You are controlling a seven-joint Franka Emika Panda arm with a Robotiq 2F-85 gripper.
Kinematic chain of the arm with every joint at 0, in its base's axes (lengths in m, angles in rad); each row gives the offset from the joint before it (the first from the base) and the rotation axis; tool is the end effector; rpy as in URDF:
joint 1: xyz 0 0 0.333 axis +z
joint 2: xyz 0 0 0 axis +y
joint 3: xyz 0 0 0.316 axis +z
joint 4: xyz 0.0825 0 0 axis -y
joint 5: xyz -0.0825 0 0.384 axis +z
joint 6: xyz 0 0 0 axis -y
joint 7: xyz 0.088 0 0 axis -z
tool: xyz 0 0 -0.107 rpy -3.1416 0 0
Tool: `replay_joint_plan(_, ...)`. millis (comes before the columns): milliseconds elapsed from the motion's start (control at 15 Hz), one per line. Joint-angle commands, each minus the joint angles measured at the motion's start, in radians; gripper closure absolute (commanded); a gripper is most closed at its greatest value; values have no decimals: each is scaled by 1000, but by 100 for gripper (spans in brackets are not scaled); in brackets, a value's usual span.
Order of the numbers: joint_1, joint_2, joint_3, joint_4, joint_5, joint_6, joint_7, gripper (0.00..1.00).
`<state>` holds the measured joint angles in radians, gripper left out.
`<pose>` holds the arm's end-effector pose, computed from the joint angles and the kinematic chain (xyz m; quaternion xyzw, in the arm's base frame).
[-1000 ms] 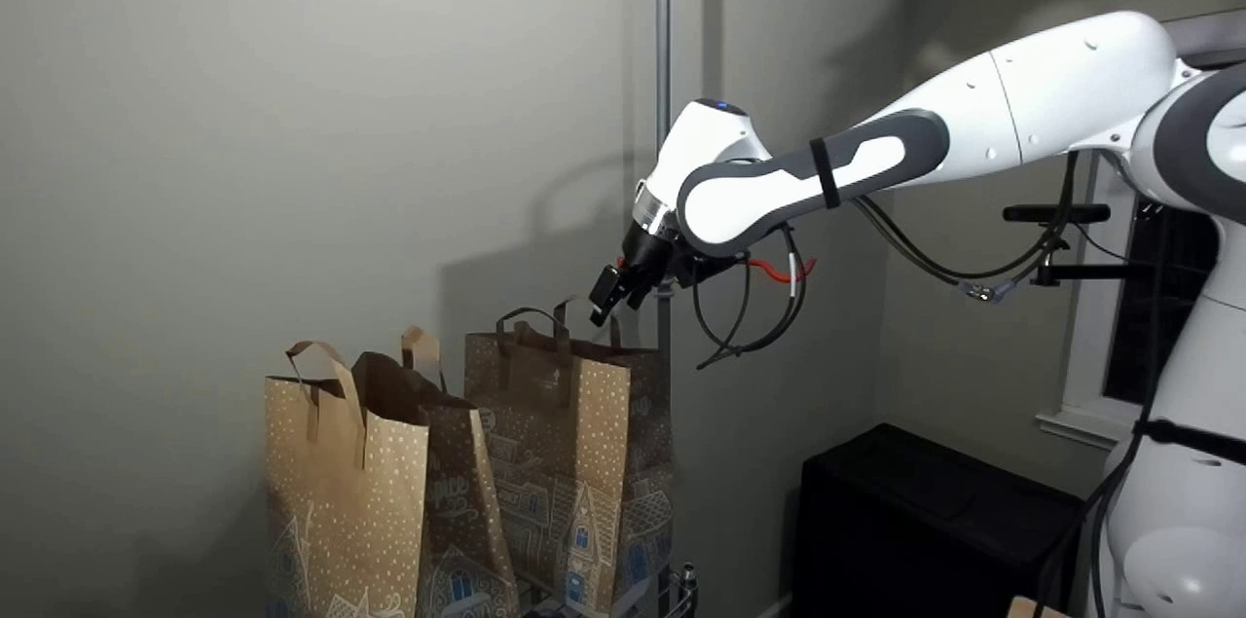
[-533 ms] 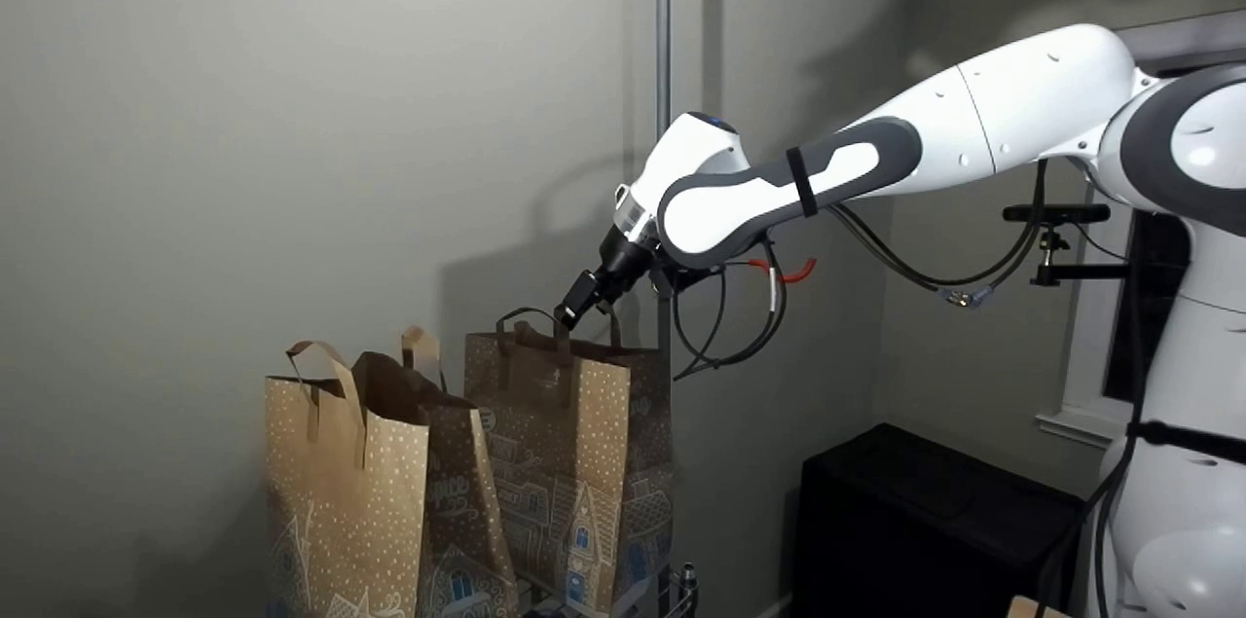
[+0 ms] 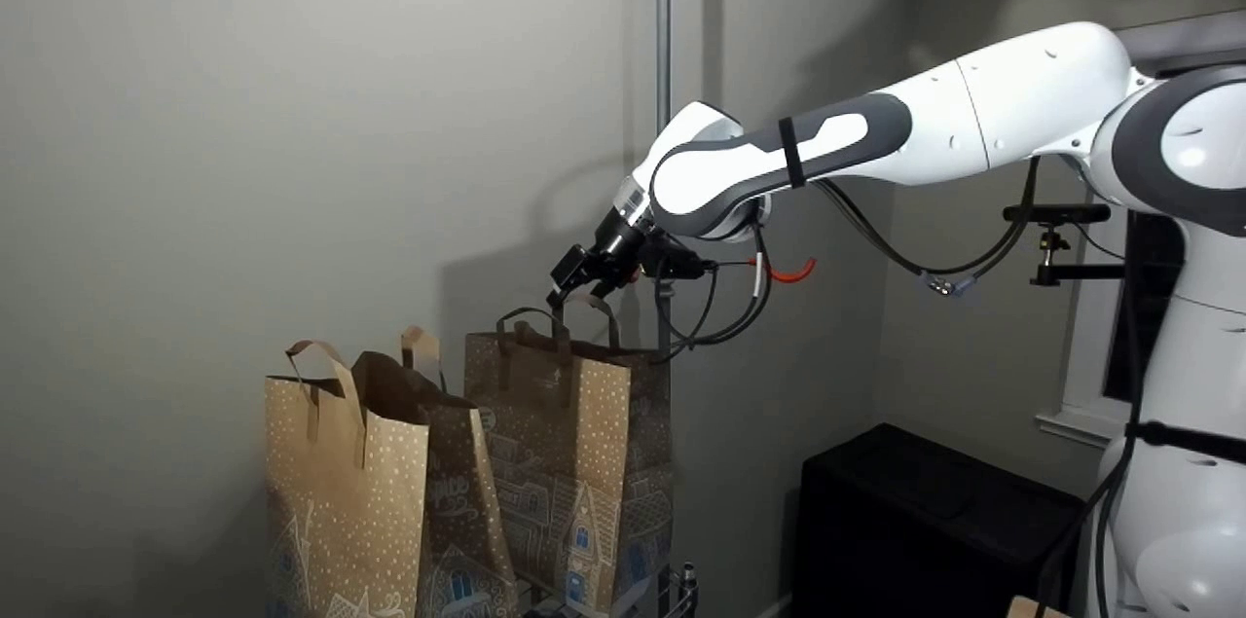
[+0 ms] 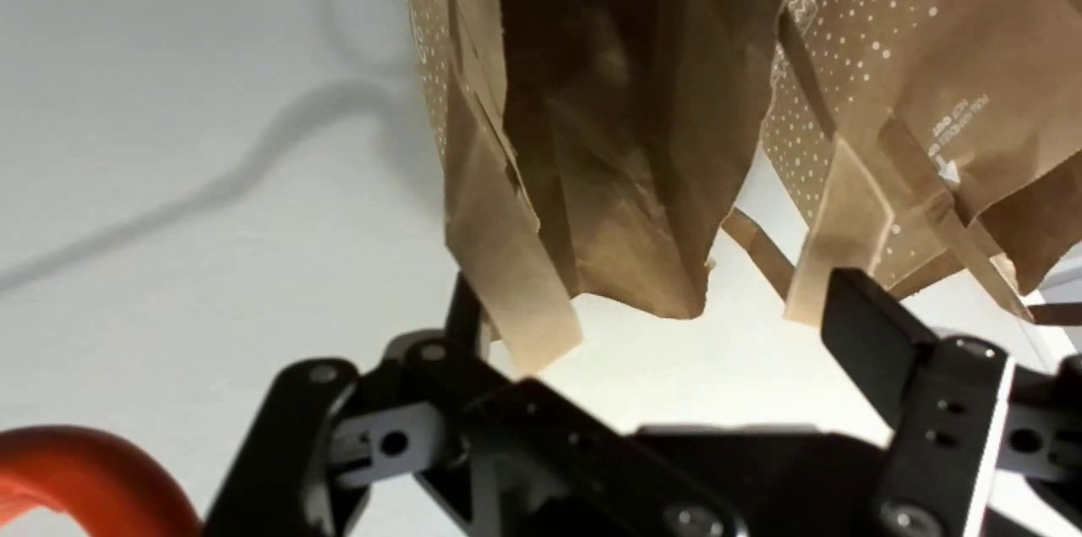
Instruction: Hang the paper bag on the right on the orange hook on the right
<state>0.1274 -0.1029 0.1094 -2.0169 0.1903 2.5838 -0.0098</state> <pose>0.5586 0.1338 0.5744 -0.9407 -0.0581 -0.3174 0.1052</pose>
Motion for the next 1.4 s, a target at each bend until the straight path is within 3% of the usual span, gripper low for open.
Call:
replay_joint_plan(0,6,19,-8,36,80,-33,5,0)
replay_joint_plan(533,16,70,0,117,219,-147,-24,0)
replay_joint_plan(1067,22,109,24,177,90,-281,-25,0)
replay_joint_plan(1133,22,109,27,177,53,-285,-27,7)
replay_joint_plan(1200,23,108,29,179,12,-292,-20,26)
replay_joint_plan(1333,24,105,34,182,-64,-303,-11,40)
